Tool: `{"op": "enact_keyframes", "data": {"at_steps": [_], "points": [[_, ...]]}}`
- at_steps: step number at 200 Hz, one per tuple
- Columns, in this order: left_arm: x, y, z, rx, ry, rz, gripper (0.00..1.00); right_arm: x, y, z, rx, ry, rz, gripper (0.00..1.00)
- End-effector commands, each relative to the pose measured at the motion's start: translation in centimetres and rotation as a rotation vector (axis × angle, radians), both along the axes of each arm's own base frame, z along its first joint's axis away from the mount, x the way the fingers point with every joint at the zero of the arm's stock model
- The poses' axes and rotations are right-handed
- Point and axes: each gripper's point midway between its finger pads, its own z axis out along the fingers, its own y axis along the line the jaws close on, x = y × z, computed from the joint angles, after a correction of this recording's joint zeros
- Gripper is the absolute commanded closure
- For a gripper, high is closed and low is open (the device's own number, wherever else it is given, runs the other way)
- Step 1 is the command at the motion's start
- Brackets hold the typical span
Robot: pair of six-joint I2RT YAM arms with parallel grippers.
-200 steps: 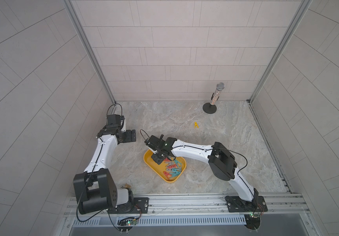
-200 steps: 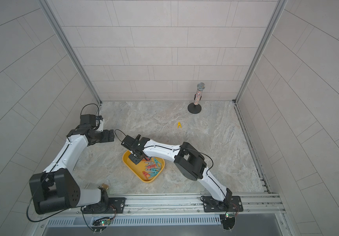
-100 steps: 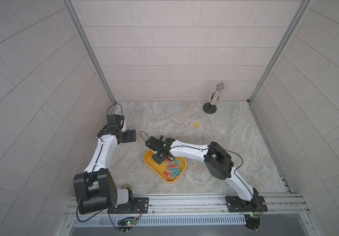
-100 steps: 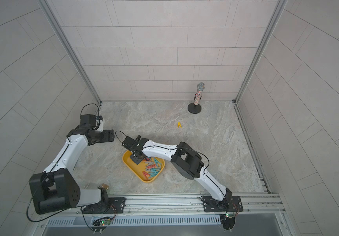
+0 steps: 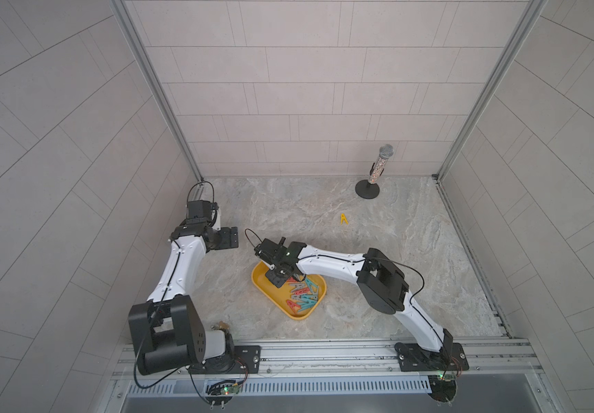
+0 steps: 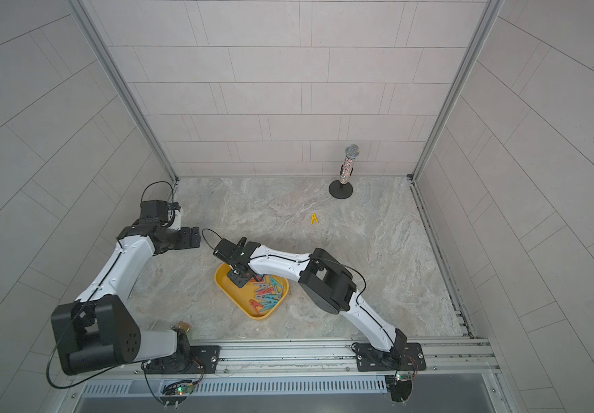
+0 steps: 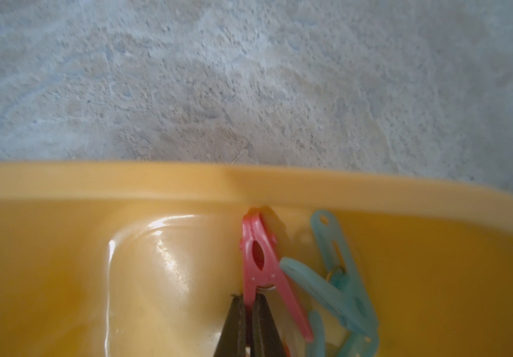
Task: Take the clothespins out of the storage box
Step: Pick up the clothespin from the storage box, then place the clothespin at the center of the board.
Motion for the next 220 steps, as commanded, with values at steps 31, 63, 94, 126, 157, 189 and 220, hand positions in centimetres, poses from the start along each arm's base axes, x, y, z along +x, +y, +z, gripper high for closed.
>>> {"op": "enact_keyframes", "data": {"at_steps": [31,63,94,126,157,189,220], "points": [[-0.3,0.2,0.3,0.002,0.000,-0.003,0.00,-2.1,0.4,4.3,0.085,0.014,0.061,1.00],[-0.4,0.2,0.2,0.004,0.004,-0.003,0.00,-2.2,0.0,6.5,0.126,-0.003,0.048,1.00],[-0.4,0.2,0.1,0.000,0.006,-0.002,0.00,-2.3,-0.2,9.1,0.176,-0.030,0.033,1.00],[-0.3,-0.2,0.1,-0.016,0.005,-0.013,0.00,-1.8,-0.9,10.7,0.216,-0.053,-0.002,1.00],[-0.4,-1.4,0.2,-0.071,-0.007,-0.054,0.00,-0.7,-2.1,11.6,0.251,-0.068,-0.067,1.00],[-0.4,-1.8,0.1,-0.088,-0.005,-0.066,0.00,0.8,-4.4,12.8,0.288,-0.089,-0.159,1.00],[-0.4,-1.8,0.0,-0.092,-0.003,-0.070,0.00,2.6,-7.5,13.4,0.316,-0.087,-0.275,1.00]]}}
